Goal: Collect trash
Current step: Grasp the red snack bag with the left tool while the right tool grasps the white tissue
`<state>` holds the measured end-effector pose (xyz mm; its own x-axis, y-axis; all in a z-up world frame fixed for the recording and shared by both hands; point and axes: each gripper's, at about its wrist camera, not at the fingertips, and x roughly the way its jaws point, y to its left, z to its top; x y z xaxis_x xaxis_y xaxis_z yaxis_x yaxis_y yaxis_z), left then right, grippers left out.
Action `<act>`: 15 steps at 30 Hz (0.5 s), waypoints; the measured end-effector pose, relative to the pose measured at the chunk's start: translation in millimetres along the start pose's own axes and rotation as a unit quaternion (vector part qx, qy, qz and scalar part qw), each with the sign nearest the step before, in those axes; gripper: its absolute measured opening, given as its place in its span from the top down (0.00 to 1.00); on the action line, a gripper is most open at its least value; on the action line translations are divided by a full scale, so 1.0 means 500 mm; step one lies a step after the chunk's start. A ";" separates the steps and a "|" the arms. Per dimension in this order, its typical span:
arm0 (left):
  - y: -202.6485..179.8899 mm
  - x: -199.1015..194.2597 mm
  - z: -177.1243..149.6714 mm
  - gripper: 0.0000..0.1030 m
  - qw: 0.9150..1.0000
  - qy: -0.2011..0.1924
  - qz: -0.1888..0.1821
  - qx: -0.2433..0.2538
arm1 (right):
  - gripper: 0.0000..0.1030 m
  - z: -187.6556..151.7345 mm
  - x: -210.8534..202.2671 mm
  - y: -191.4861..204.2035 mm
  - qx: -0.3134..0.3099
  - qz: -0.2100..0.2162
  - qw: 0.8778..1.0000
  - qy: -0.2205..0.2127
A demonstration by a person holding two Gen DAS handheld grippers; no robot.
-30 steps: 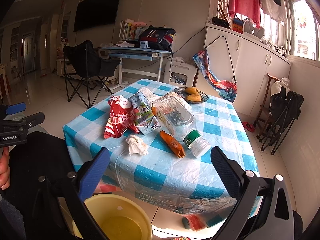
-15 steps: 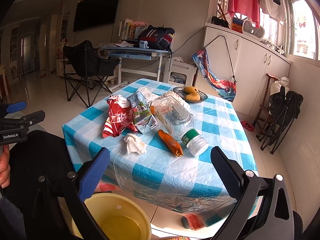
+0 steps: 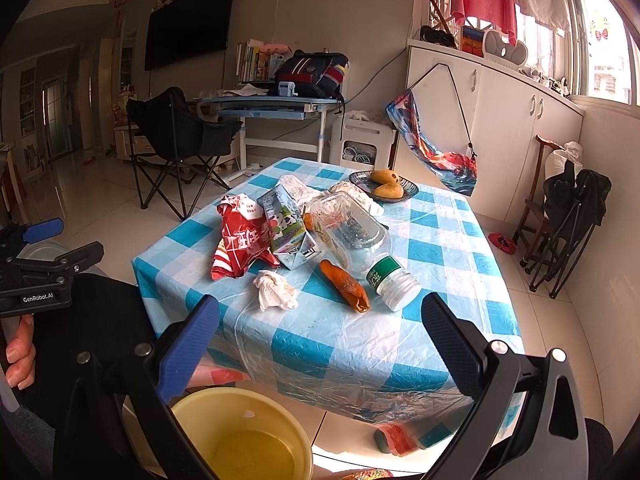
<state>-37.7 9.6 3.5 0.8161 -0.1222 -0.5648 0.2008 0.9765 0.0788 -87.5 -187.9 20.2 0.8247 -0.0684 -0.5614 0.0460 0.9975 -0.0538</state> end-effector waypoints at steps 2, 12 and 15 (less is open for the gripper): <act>-0.004 0.000 0.002 0.07 1.000 0.003 -0.005 0.000 | 0.06 0.005 0.008 0.001 -0.001 0.012 1.000 0.008; -0.046 0.045 0.030 0.07 0.998 0.037 -0.054 0.000 | 0.14 0.006 0.085 0.016 0.010 0.075 0.994 0.075; -0.047 0.078 0.054 0.07 0.996 0.052 -0.073 -0.026 | 0.24 0.009 0.112 0.022 0.007 0.094 0.991 0.091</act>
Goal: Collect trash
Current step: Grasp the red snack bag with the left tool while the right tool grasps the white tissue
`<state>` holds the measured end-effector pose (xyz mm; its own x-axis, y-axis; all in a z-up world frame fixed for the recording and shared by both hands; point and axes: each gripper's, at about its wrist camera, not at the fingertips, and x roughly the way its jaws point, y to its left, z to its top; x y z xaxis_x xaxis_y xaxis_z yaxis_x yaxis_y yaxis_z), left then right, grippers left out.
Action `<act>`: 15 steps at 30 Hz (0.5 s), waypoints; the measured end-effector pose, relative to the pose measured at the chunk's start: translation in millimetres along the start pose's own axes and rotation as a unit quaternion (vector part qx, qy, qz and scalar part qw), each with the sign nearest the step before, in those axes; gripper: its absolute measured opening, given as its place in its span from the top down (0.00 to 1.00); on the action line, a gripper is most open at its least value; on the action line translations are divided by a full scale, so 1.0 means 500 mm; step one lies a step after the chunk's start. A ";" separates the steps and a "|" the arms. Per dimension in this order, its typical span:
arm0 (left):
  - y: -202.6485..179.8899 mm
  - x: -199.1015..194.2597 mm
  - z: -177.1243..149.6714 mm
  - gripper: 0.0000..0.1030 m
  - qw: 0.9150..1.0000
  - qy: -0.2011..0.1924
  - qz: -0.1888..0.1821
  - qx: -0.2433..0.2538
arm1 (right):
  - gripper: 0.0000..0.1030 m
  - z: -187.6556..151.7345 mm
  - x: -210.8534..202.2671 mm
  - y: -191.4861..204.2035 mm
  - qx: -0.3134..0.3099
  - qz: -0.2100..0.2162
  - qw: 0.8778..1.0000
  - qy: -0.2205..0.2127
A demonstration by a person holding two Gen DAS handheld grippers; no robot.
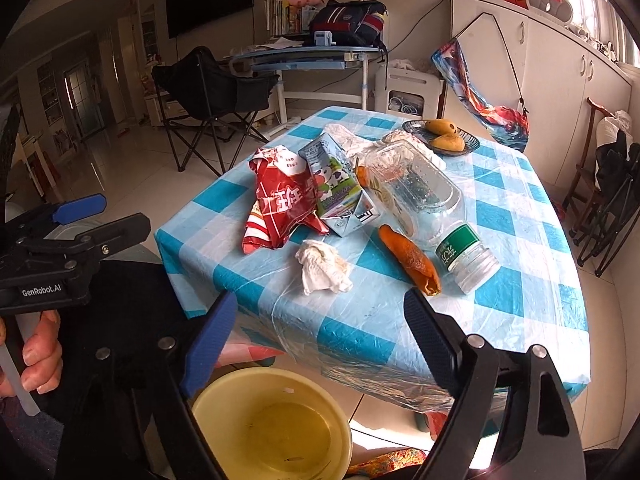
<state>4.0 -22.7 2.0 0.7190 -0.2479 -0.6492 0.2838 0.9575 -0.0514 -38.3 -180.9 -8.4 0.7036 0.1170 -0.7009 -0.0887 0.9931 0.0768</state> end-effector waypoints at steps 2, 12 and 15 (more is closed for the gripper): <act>0.007 0.019 0.018 0.07 1.000 0.008 -0.012 -0.024 | 0.29 0.009 0.021 -0.001 -0.001 0.008 1.000 0.007; -0.013 0.142 0.089 0.07 0.998 0.033 -0.020 -0.049 | 0.60 0.041 0.121 -0.005 -0.008 0.018 0.999 0.045; -0.019 0.191 0.106 0.07 0.997 0.048 -0.019 -0.054 | 0.69 0.041 0.136 -0.016 -0.009 0.014 0.998 0.053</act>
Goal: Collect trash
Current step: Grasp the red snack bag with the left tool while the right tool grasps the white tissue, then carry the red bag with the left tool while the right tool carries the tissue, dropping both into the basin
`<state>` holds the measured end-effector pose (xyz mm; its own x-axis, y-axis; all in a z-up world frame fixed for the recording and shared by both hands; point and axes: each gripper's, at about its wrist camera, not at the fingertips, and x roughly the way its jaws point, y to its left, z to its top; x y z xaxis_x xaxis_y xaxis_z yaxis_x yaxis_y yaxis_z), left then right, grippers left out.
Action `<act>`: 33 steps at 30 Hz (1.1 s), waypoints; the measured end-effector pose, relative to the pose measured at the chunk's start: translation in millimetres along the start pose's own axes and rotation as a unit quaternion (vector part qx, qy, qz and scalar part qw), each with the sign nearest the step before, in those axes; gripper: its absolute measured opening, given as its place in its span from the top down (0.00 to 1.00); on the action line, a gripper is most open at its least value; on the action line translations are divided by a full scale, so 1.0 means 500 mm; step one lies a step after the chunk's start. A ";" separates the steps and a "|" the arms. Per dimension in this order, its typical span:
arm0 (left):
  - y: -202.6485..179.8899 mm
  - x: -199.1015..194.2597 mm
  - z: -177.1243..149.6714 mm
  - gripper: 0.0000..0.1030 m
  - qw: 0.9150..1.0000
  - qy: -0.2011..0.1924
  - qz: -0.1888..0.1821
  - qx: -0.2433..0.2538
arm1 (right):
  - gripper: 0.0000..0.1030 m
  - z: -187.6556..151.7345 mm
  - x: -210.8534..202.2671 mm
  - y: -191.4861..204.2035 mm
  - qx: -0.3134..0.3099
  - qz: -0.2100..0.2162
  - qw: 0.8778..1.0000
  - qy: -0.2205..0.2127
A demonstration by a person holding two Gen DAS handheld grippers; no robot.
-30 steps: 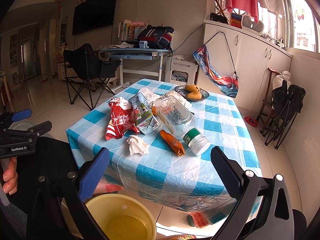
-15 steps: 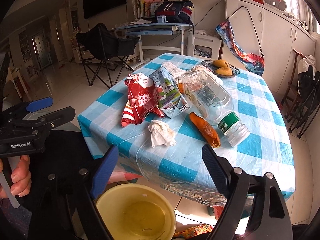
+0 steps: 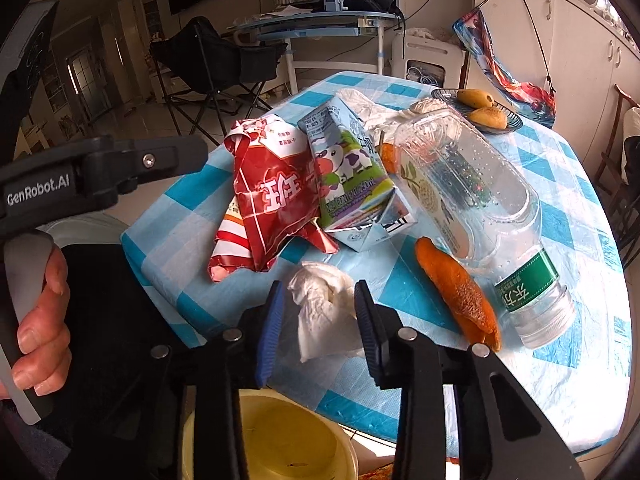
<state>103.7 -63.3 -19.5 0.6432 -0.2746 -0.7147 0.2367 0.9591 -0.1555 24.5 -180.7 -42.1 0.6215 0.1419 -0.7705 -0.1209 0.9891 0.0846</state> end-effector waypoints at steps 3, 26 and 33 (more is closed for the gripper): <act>-0.004 0.048 0.012 0.07 1.000 0.016 -0.001 -0.004 | 0.80 -0.002 0.003 -0.006 0.006 -0.004 1.000 -0.004; 0.033 -0.010 0.026 0.93 0.998 0.000 -0.059 -0.013 | 0.87 -0.008 -0.051 -0.022 0.060 0.070 0.995 -0.049; 0.034 -0.110 -0.032 0.93 0.998 -0.017 -0.067 0.011 | 0.87 -0.027 -0.087 -0.005 0.061 0.097 0.992 -0.046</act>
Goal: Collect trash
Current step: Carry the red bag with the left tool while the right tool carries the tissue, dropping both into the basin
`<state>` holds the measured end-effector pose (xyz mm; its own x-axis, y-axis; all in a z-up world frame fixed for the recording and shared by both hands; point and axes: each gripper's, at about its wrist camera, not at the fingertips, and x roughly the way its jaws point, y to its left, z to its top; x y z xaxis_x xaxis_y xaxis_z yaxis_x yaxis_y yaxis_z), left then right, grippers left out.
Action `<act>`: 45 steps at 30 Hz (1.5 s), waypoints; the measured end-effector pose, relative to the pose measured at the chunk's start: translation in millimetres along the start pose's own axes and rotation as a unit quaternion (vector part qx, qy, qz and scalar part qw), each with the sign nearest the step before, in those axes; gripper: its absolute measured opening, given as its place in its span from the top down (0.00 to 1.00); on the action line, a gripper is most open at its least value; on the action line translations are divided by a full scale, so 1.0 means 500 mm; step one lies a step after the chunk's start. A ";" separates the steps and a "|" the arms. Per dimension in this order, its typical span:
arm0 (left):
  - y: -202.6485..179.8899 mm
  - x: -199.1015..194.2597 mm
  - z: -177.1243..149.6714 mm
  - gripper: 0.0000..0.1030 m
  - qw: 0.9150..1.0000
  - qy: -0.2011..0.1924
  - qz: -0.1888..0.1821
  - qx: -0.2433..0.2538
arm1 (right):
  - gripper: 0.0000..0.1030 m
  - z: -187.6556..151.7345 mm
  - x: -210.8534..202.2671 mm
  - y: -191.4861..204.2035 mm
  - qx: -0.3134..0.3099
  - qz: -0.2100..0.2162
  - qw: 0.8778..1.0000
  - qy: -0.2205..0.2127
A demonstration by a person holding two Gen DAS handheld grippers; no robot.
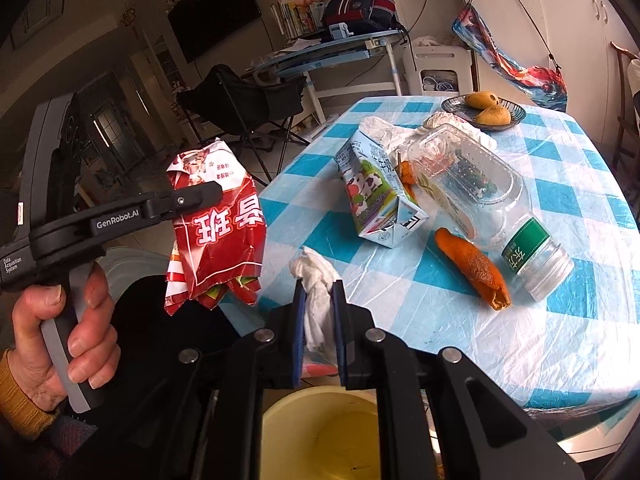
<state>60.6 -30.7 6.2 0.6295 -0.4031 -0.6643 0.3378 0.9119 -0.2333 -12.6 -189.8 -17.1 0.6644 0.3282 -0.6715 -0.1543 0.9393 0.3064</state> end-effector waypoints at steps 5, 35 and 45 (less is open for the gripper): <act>-0.003 -0.035 -0.055 0.93 1.000 0.007 -0.002 0.012 | 0.87 -0.059 -0.001 0.033 -0.002 0.014 0.999 0.043; -0.127 -0.009 -0.267 0.78 0.967 0.194 -0.075 0.150 | 0.37 -0.099 -0.108 -0.057 0.128 -0.071 0.987 -0.064; -0.086 -0.034 -0.233 0.48 0.982 0.142 -0.078 0.098 | 0.34 -0.107 -0.109 -0.048 0.118 -0.079 0.988 -0.063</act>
<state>-46.2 -53.9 -54.9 0.3481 -0.4730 -0.8094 0.5604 0.7971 -0.2248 -84.2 -224.9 -23.9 0.7542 0.1509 -0.6390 0.1238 0.9231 0.3641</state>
